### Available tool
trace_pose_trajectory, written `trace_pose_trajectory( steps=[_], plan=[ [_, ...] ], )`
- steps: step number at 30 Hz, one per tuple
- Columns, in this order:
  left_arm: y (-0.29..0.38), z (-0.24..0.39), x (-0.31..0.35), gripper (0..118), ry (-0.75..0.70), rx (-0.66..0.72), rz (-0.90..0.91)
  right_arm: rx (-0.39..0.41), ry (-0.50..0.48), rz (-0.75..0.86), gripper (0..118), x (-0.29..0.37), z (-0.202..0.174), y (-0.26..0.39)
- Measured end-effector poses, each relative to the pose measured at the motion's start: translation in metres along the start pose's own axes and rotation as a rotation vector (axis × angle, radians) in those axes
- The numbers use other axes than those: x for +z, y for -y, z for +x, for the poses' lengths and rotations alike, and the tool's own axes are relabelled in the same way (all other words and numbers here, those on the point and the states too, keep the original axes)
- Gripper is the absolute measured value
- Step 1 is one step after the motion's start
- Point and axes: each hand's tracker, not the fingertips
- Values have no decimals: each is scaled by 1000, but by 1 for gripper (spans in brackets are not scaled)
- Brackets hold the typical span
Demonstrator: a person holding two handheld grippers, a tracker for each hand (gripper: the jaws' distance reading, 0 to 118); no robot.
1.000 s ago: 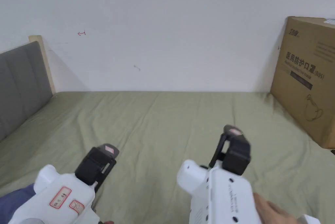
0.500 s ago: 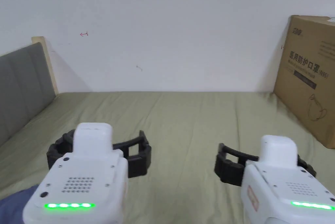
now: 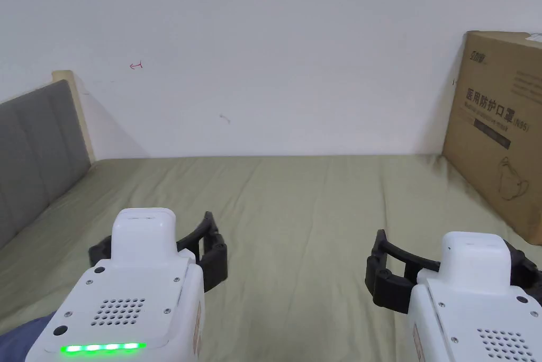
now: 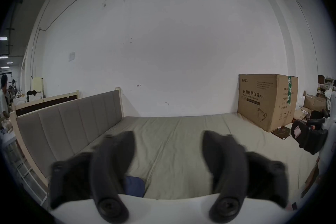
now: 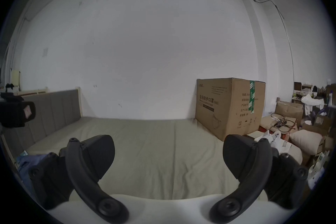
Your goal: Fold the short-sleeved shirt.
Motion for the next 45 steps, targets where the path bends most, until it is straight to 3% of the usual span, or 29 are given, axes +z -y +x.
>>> trace_pose_trajectory(
  steps=[1,2,3,4,5,7,9,15,25,30,40,45],
  plan=[
    [1,-1,1,44,6,3,-1,14,19,-17,110,1,-3,0],
    [3,1,1,17,5,7,3,36,50,-18,85,1,-8,0],
    [5,1,0,4,-4,12,1,62,68,-2,45,1,-10,2],
    [6,0,0,3,-13,16,-5,100,103,-8,11,-2,-12,7],
    [7,-1,0,0,-12,29,-9,126,138,-30,10,-6,-13,9],
    [8,-3,0,0,15,66,-15,36,15,-55,9,-7,-3,7],
    [7,-3,-3,0,11,64,-16,-8,-9,-61,5,-9,1,7],
    [4,2,-2,0,29,41,-26,1,12,-63,3,-11,2,4],
    [4,-8,1,0,-2,46,-42,40,-68,-99,2,-15,-10,2],
    [1,-43,14,0,-99,60,-44,36,-208,-112,2,-20,-42,1],
    [7,-134,75,0,-437,46,-89,-24,-613,-205,2,-21,-154,11],
    [13,-160,88,0,-515,79,-102,34,-681,-195,2,-10,-186,15]
  ],
)
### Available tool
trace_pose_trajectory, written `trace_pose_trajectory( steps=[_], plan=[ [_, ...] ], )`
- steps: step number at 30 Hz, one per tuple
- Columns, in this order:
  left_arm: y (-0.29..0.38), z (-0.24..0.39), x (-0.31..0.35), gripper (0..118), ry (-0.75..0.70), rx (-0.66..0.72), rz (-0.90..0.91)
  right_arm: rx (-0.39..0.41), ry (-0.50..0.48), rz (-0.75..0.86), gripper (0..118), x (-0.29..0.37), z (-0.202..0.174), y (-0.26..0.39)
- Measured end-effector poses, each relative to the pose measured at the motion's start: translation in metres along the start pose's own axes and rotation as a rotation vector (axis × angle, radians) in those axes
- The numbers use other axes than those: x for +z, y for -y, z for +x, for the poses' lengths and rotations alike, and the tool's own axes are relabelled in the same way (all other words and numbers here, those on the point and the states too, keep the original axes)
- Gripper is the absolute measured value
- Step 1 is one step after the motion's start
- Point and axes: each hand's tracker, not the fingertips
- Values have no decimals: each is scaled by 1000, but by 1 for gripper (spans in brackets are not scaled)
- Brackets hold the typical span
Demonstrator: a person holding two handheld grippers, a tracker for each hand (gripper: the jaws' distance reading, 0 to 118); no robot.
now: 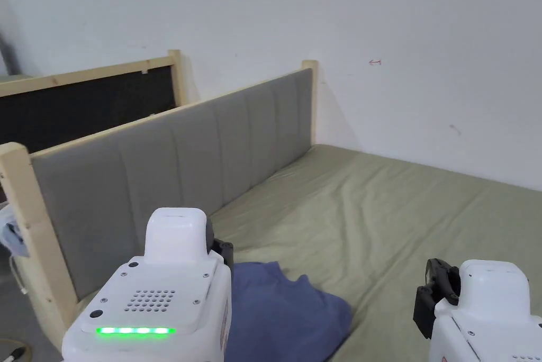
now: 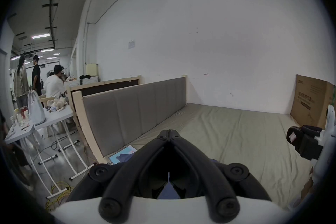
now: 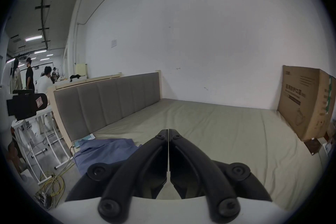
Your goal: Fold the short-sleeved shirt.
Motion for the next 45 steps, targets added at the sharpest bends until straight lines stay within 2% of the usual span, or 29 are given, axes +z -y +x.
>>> trace_pose_trajectory(
  steps=[6,10,11,14,19,25,27,28,29,30,32,38,43,45],
  plan=[
    [17,-6,-29,0,-11,-28,-116,18,-19,-35,2,-6,-6,6],
    [49,-10,-74,2,4,28,-264,-2,-11,-69,2,-9,1,13],
    [59,-11,-87,22,18,45,-314,-7,-5,-80,2,-10,4,14],
    [90,-11,-126,95,56,79,-484,-22,11,-113,2,-16,11,20],
    [148,2,-191,99,74,94,-687,-51,35,-180,2,-29,22,32],
    [220,29,-249,95,125,68,-935,-34,93,-275,2,-42,38,52],
    [223,37,-244,88,92,-24,-881,-73,105,-306,2,-46,47,57],
    [216,37,-242,72,80,4,-893,-102,109,-318,2,-47,51,59],
    [209,34,-238,37,63,16,-892,-129,113,-323,2,-47,55,61],
    [203,31,-236,7,51,32,-875,-152,122,-328,2,-47,58,64],
    [202,27,-240,3,23,18,-871,-192,128,-350,2,-49,63,68],
    [194,6,-247,3,134,91,-920,-227,158,-368,2,-43,78,74],
    [171,-20,-240,3,225,321,-890,-248,185,-360,2,-36,90,70],
    [156,-21,-235,3,230,323,-867,-258,194,-353,2,-32,95,68]
  ],
)
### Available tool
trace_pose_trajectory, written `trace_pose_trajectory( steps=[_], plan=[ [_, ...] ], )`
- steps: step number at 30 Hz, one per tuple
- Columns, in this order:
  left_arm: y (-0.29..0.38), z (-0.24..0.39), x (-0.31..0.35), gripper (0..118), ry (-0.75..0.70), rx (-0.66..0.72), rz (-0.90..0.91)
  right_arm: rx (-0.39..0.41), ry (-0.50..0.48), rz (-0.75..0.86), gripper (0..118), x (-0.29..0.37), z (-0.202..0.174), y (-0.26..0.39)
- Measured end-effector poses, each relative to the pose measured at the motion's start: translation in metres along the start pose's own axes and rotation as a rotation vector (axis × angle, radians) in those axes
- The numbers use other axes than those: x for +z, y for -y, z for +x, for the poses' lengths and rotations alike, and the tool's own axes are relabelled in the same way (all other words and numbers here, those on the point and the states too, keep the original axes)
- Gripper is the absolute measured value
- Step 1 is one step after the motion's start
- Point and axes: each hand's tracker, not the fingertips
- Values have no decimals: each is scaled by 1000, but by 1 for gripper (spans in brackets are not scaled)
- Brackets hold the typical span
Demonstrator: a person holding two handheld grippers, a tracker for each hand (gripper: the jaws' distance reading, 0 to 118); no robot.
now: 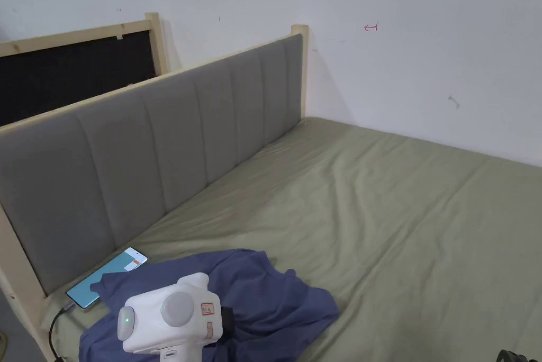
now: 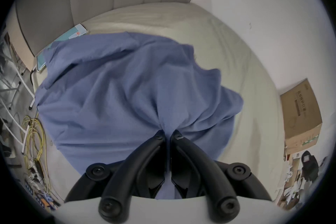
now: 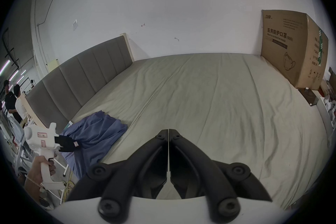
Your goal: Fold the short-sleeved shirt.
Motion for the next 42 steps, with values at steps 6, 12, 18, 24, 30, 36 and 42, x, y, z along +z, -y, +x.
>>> trace_pose_trajectory(
  steps=[6,12,18,24,30,36,42],
  plan=[
    [-15,61,32,3,89,-154,59,-97,7,16,2,9,20,-3],
    [-6,180,62,3,275,-367,100,-209,72,85,2,27,56,-17],
    [46,327,70,3,601,-576,12,-210,235,219,2,77,105,-40],
    [115,426,86,3,880,-626,-116,-294,426,310,2,138,167,-42],
    [206,460,18,6,791,-748,-297,-381,564,273,2,165,213,-12],
    [242,432,-40,103,614,-762,-431,-431,589,203,2,165,229,17],
    [180,363,-1,1,656,-595,-297,-418,523,164,2,140,214,17]
  ],
)
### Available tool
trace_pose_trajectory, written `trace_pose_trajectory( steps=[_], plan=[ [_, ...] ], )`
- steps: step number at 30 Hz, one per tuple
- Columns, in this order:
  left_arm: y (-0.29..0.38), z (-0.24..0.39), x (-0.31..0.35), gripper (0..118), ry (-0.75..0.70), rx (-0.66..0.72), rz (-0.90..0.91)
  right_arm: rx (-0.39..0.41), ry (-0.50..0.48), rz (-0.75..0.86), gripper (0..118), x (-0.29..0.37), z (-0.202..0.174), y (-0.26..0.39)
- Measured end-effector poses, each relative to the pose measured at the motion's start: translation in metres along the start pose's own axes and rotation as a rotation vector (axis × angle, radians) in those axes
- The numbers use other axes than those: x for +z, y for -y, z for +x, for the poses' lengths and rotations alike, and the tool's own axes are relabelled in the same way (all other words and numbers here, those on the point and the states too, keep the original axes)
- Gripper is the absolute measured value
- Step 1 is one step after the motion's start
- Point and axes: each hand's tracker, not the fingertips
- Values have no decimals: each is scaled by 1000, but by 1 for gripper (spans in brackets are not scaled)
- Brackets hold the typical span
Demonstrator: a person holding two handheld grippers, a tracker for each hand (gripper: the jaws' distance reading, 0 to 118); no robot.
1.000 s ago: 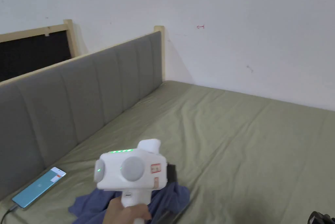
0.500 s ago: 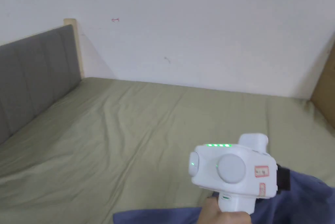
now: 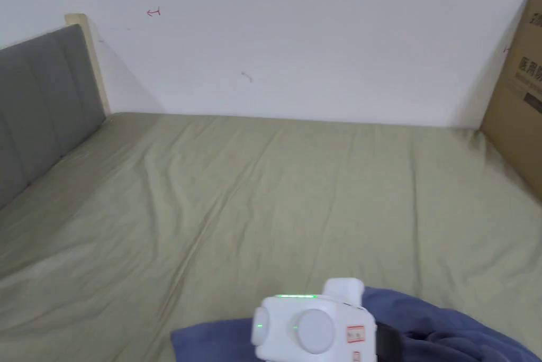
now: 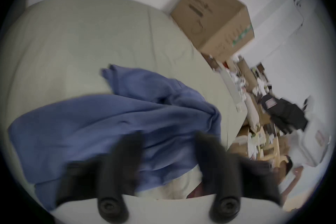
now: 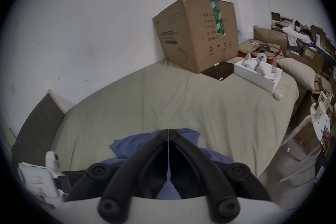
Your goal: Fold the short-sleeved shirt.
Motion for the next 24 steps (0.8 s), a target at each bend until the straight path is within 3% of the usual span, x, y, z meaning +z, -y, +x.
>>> trace_pose_trajectory(
  steps=[3,9,10,12,14,15,16,17,18,19,20,21,24],
  plan=[
    [4,-44,50,0,-146,36,65,60,-54,-24,2,-4,-21,9],
    [4,-153,112,0,-392,175,222,100,-124,-52,2,-12,-49,19],
    [4,-170,112,5,-412,178,256,110,-127,-51,2,-12,-52,20],
    [-5,-195,105,42,-476,259,146,134,-124,-56,2,-11,-59,21],
    [-7,-209,86,99,-470,269,71,142,-123,-66,2,-12,-59,22],
    [-8,-213,77,109,-470,265,70,140,-123,-69,2,-12,-58,22],
    [-8,-213,68,108,-478,254,65,139,-119,-73,2,-12,-57,22],
    [-8,-214,59,94,-475,254,36,141,-113,-78,2,-13,-55,22],
    [-3,-219,44,62,-452,279,-17,144,-102,-81,2,-13,-53,22],
    [1,-221,31,19,-497,315,-38,151,-90,-83,2,-14,-51,22],
    [5,-218,26,6,-631,317,-40,156,-82,-88,2,-18,-43,20],
    [5,-215,30,5,-548,354,36,162,-78,-90,2,-18,-39,18],
    [3,-215,38,4,-539,314,21,187,-73,-99,2,-23,-26,12]
  ],
)
